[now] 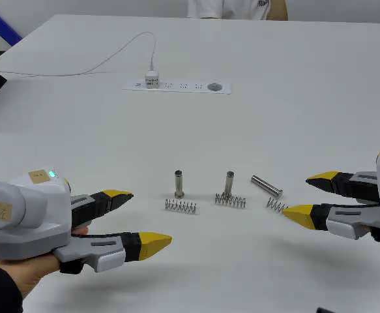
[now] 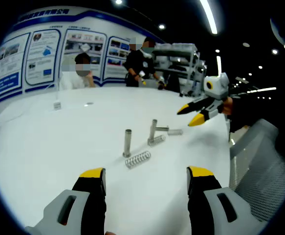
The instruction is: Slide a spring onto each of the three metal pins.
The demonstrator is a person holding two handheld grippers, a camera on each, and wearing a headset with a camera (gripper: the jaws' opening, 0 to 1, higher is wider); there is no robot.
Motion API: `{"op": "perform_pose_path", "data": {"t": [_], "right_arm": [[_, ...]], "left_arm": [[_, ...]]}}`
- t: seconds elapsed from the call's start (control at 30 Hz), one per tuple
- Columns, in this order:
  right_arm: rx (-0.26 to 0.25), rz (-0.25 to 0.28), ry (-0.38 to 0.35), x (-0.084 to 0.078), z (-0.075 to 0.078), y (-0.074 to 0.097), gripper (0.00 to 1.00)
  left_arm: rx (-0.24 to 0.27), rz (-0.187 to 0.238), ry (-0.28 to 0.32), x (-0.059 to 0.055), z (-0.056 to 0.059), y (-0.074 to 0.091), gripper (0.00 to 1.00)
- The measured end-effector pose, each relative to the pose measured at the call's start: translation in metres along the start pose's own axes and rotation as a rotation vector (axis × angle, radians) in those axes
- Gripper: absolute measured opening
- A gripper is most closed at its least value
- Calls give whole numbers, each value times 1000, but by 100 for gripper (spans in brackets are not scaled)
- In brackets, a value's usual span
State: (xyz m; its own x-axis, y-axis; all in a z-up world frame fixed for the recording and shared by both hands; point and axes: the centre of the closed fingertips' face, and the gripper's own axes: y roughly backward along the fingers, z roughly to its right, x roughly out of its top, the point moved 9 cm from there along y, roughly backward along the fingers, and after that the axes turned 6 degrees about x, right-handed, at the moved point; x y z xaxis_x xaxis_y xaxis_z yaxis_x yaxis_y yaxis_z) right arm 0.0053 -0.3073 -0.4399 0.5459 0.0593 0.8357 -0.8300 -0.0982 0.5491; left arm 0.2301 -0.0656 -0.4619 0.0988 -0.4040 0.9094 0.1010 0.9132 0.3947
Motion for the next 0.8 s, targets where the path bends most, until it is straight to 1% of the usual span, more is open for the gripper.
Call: {"op": "perform_pose_path", "data": {"t": [0.13,0.33,0.53,0.63,0.8], "right_arm": [[0,-6,8,2,2,-1,46],[3,-11,23,10,6,-4,46],[14,-29,49,20,13,-14,45],[12,-44,49,25,17,-20,44],[19,-54,55,31,20,-28,42]], "left_arm": [[0,0,1,0,0,0,68],[0,0,1,0,0,0,68],[0,-1,1,0,0,0,68],[2,0,1,0,0,0,68],[7,2,3,0,-2,1,68]]}}
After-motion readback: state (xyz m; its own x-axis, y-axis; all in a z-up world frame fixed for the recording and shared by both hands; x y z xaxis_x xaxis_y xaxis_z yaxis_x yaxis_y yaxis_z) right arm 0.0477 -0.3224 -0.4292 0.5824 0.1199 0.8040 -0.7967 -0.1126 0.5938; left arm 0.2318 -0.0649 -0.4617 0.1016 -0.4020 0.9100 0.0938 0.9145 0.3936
